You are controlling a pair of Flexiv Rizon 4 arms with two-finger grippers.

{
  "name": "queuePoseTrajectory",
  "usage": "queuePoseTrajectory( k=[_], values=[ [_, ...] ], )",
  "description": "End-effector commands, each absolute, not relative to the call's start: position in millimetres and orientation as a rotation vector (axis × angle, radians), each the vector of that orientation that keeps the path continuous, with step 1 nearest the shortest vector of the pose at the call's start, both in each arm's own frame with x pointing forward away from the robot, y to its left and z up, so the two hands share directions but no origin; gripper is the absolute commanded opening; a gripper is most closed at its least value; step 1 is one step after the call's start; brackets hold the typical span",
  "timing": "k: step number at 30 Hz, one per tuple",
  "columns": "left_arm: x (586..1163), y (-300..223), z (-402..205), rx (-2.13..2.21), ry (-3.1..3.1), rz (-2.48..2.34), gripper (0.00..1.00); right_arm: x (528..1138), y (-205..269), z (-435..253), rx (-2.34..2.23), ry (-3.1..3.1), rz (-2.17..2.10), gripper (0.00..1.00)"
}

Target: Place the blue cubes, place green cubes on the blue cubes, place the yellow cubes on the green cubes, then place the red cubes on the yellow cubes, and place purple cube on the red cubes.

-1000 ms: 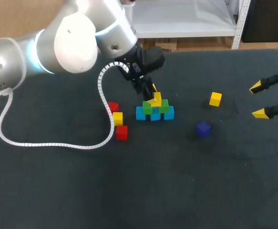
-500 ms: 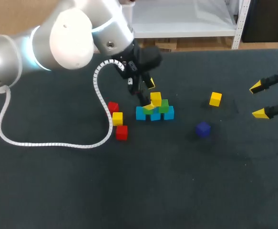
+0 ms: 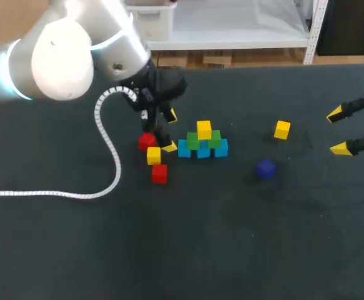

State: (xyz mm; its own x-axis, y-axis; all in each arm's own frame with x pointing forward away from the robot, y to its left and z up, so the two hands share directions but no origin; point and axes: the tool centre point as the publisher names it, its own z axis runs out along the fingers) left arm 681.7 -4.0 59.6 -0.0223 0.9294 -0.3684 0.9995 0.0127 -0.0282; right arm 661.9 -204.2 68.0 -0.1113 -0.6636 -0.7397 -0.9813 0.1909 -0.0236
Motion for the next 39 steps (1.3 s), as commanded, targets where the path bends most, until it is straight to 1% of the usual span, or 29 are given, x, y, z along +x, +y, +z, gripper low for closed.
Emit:
queuePoseTrajectory(
  k=[1,5,6,7,8,12,15,19,27,30,31,32,37,38,39],
  values=[
    [674.8,6.6,50.8,2.001,2.025,-0.397,1.00,661.9,-204.2,67.9,-1.539,1.846,0.655,1.00],
    [672.6,15.5,43.1,1.991,2.039,-0.390,0.99,661.9,-204.2,67.9,-1.539,1.846,0.655,1.00],
    [672.1,17.6,41.6,1.990,2.039,-0.392,0.81,661.9,-204.2,67.9,-1.539,1.846,0.655,1.00],
    [671.4,19.5,40.3,1.989,2.039,-0.391,0.71,661.9,-204.2,67.9,-1.539,1.846,0.655,1.00],
    [670.9,21.1,38.7,1.991,2.039,-0.384,0.71,661.9,-204.2,67.9,-1.539,1.846,0.655,1.00],
    [670.0,28.9,31.4,2.018,2.027,-0.363,0.78,661.9,-204.2,67.9,-1.539,1.846,0.655,1.00],
    [671.8,36.3,25.7,2.028,2.033,-0.346,0.80,661.9,-204.2,67.9,-1.539,1.846,0.655,1.00],
    [674.0,41.4,19.6,2.045,2.037,-0.334,0.82,661.9,-204.2,67.9,-1.539,1.846,0.655,1.00],
    [678.4,39.1,20.5,2.074,1.997,-0.321,0.81,661.9,-204.2,67.9,-1.539,1.846,0.655,1.00],
    [681.9,34.9,20.7,2.081,1.980,-0.320,0.76,661.9,-204.2,67.9,-1.539,1.846,0.655,1.00],
    [683.6,33.8,20.0,2.084,1.973,-0.321,0.72,661.9,-204.2,67.9,-1.539,1.846,0.655,1.00],
    [685.0,32.5,19.4,2.089,1.968,-0.321,0.65,661.9,-204.2,67.9,-1.539,1.846,0.655,1.00],
    [689.4,28.9,17.8,2.113,1.940,-0.317,0.56,661.9,-204.2,67.9,-1.539,1.846,0.655,1.00],
    [689.9,28.6,17.3,2.116,1.938,-0.315,0.51,661.9,-204.2,67.9,-1.539,1.846,0.655,1.00],
    [690.5,28.6,16.6,2.119,1.937,-0.315,0.49,661.9,-204.2,67.9,-1.539,1.846,0.655,1.00]
  ],
)
